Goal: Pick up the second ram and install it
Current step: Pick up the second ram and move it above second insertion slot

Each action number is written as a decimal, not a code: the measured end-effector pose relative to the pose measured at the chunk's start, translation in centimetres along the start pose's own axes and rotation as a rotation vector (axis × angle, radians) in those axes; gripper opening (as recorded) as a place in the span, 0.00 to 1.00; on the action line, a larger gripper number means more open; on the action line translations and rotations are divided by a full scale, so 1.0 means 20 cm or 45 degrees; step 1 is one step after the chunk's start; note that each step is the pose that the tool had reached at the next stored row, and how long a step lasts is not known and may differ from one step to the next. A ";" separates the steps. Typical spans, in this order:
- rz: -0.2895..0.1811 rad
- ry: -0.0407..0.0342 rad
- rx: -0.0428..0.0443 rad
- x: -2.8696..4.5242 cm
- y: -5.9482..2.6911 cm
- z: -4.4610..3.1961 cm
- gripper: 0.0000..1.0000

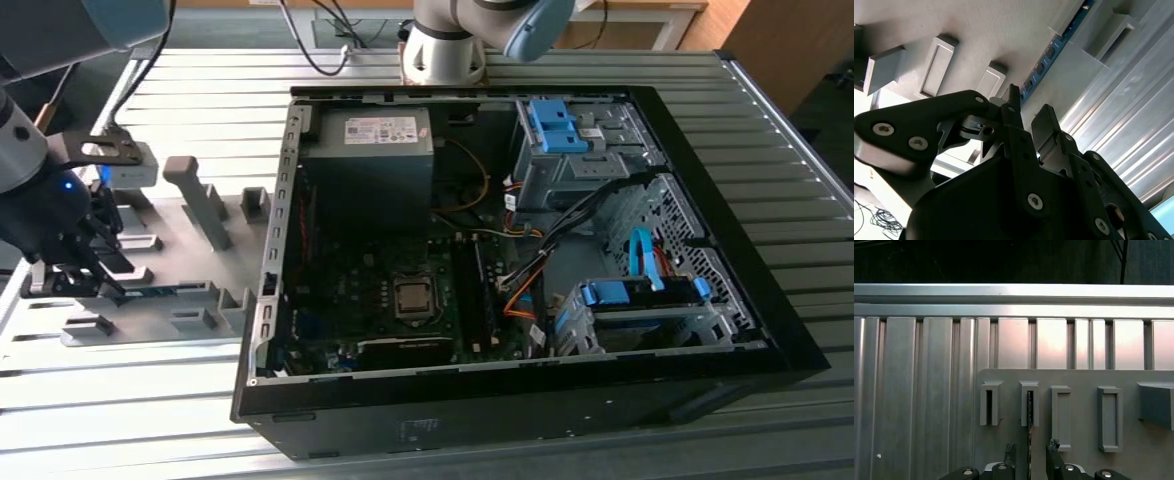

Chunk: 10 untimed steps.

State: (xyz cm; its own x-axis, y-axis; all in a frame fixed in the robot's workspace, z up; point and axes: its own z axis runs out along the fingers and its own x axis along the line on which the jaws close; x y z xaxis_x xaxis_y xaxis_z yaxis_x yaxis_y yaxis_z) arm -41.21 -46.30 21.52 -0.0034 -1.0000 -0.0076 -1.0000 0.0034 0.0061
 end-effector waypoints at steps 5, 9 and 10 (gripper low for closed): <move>-0.002 0.0001 0.003 0.000 0.000 0.008 0.37; -0.002 0.0000 0.004 0.001 0.000 0.018 0.37; -0.002 0.0000 0.004 0.001 0.000 0.023 0.37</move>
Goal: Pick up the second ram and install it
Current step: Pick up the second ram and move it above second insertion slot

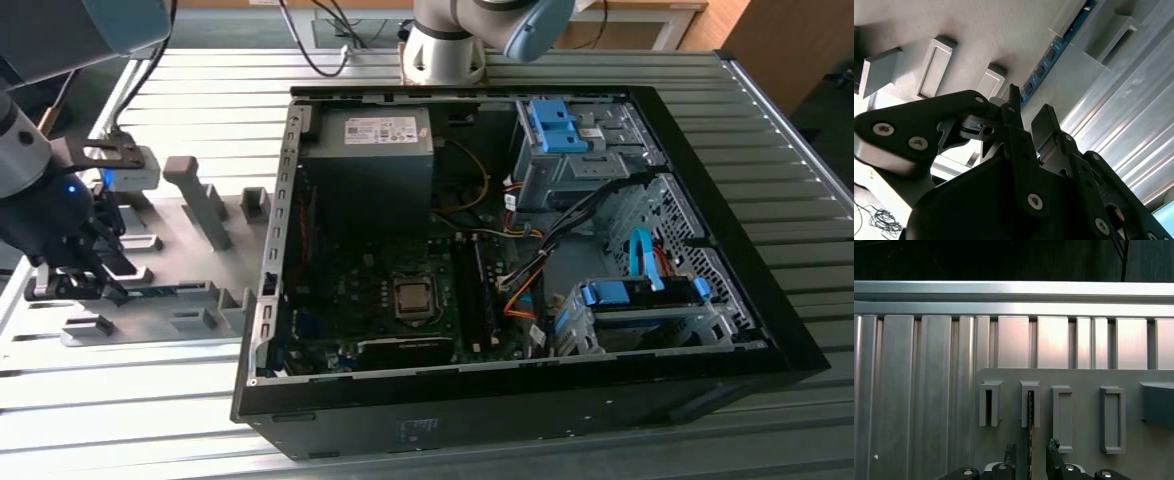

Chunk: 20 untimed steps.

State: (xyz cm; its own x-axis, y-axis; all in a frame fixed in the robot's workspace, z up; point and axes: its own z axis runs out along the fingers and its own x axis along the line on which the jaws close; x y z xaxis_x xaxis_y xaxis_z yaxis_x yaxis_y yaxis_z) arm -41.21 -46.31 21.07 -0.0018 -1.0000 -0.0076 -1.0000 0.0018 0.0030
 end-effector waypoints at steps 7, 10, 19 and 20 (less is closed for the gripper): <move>-0.027 0.0001 0.007 0.001 0.000 0.037 0.37; -0.028 0.0002 0.008 0.001 0.000 0.055 0.37; -0.028 0.0002 0.009 0.002 0.000 0.090 0.37; -0.027 0.0002 0.009 0.002 0.000 0.093 0.37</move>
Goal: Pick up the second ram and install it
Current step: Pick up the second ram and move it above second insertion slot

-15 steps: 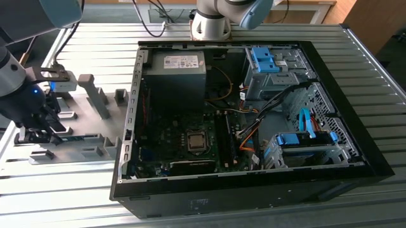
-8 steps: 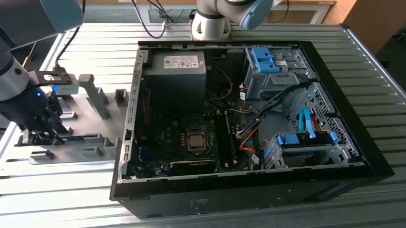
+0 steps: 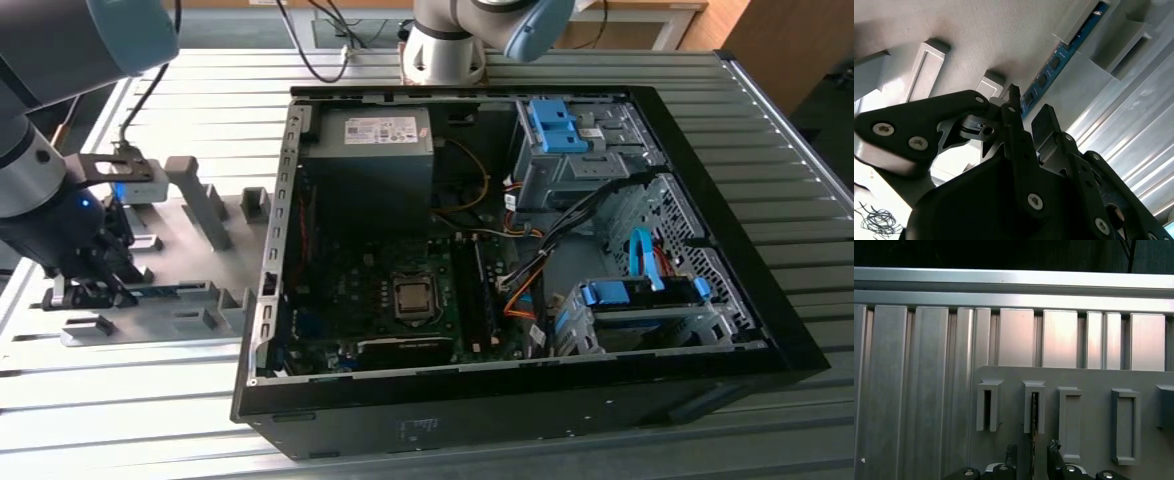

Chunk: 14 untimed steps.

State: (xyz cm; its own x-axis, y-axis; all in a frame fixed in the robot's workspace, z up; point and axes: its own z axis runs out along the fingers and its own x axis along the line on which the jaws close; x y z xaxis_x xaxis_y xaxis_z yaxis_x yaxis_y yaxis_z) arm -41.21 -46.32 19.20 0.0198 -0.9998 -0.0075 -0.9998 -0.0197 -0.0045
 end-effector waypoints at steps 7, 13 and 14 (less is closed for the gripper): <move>0.000 -0.0001 0.000 0.000 -0.006 0.007 0.29; 0.001 0.0000 0.000 0.000 -0.014 0.011 0.23; 0.001 0.0000 0.000 0.000 -0.015 0.011 0.23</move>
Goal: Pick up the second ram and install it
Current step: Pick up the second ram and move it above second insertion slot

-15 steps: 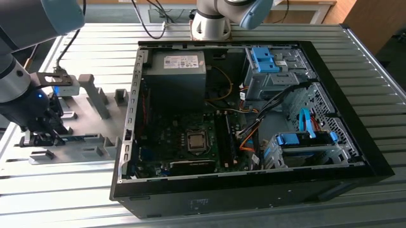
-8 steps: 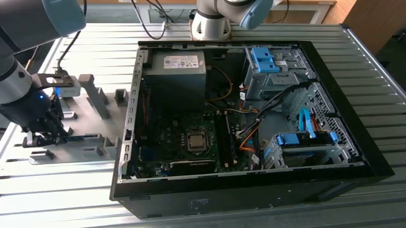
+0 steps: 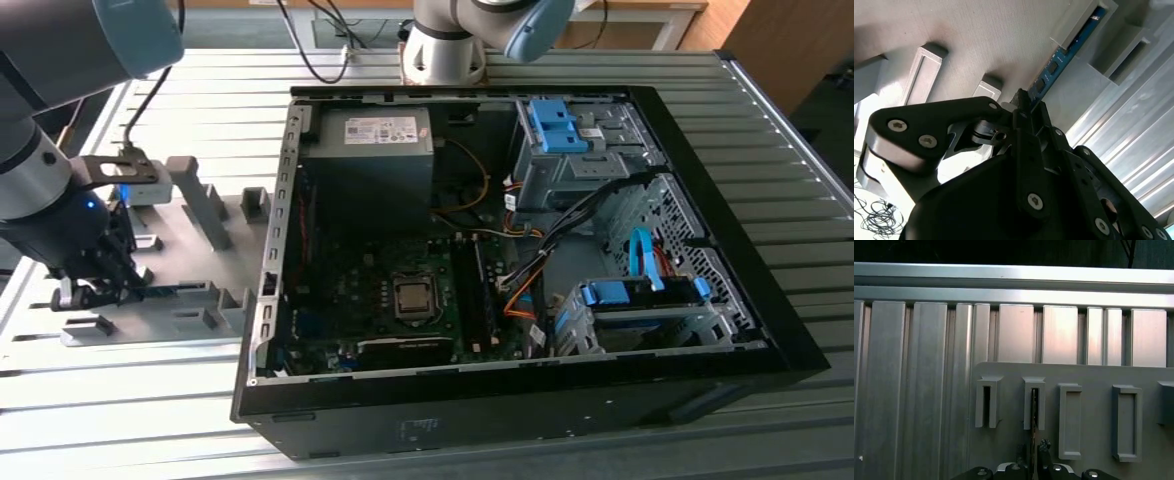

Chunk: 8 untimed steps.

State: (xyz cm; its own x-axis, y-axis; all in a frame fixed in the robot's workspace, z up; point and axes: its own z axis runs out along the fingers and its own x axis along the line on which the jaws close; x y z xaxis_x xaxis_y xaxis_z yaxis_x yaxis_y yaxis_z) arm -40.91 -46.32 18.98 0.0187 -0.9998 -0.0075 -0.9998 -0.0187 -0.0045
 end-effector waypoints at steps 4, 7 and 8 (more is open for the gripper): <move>0.001 0.0000 0.000 0.000 -0.004 0.003 0.23; 0.002 0.0000 0.000 0.000 -0.007 0.006 0.23; 0.002 0.0001 0.000 0.000 -0.008 0.006 0.23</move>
State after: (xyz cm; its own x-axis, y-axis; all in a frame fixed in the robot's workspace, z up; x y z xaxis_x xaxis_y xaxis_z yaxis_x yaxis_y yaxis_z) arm -40.75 -46.32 18.85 0.0174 -0.9998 -0.0074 -0.9998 -0.0174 -0.0044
